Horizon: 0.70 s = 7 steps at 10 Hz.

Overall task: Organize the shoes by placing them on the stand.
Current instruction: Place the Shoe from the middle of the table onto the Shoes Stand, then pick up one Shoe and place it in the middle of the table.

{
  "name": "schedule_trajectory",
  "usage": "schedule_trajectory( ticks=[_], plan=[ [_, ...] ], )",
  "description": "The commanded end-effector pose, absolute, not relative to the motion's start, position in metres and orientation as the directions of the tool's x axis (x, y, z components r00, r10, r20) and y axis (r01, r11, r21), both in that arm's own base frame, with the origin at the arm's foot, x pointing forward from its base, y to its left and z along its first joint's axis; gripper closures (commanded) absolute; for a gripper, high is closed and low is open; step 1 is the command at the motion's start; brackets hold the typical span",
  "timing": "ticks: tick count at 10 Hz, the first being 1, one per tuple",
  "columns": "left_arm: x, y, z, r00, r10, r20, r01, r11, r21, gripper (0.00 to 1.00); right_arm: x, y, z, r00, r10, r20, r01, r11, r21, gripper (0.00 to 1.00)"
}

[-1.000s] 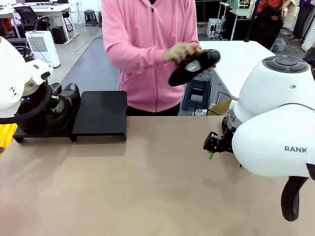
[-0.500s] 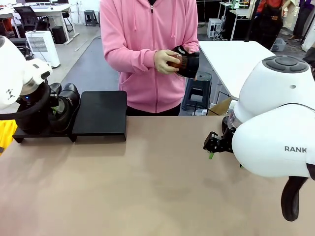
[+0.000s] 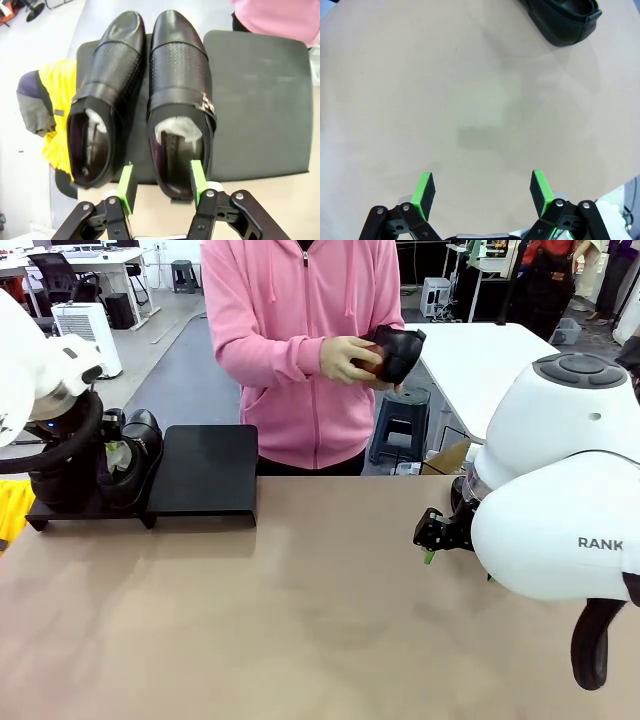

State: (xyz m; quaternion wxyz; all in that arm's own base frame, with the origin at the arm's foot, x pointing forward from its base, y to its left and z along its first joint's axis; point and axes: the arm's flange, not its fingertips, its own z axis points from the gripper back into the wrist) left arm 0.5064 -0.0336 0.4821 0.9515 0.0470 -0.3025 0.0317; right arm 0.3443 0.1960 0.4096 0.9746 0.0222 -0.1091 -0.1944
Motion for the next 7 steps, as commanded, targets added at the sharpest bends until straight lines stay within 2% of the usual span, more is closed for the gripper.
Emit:
schedule_trajectory(
  ticks=[1,7],
  plan=[
    [0.5224,-0.0301,0.4746,0.816,0.015,0.577,-0.072,0.995,0.076,0.43,0.3448,0.1967,0.4104,0.905,-0.372,0.207,0.361,0.928,0.090,0.00],
    [0.5224,-0.0301,0.4746,0.816,0.015,0.577,-0.072,0.995,0.076,0.43,0.3448,0.1967,0.4104,0.905,-0.372,0.207,0.361,0.928,0.090,0.00]
  ],
)
